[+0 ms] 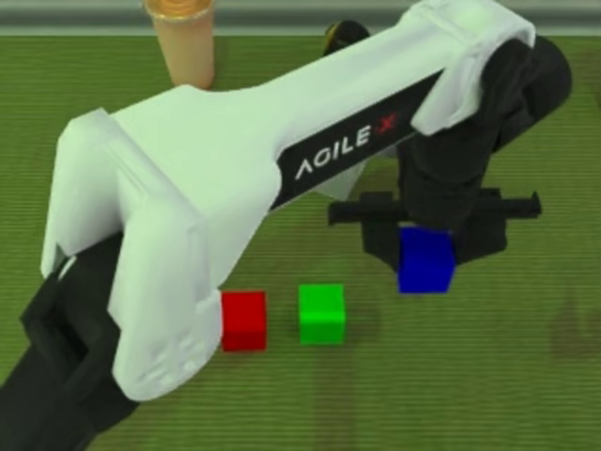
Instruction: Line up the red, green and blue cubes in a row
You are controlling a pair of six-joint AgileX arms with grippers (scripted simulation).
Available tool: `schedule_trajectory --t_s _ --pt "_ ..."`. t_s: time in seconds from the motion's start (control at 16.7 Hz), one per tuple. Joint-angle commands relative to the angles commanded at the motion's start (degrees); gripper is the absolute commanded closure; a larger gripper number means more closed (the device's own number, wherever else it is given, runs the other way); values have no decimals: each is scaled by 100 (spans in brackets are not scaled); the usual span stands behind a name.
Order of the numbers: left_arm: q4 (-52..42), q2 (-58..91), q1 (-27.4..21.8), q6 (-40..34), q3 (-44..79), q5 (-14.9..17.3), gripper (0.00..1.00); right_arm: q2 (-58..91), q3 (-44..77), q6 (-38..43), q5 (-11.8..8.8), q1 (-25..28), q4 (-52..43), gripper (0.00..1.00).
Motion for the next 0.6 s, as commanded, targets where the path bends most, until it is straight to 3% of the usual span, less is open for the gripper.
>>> schedule_trajectory --t_s 0.24,0.6 --pt "251 -48 8 28 -251 11 100 0 0 0 0 0 0 0" --pt "1497 -41 5 11 -1528 4 100 0 0 0 0 0 0 0"
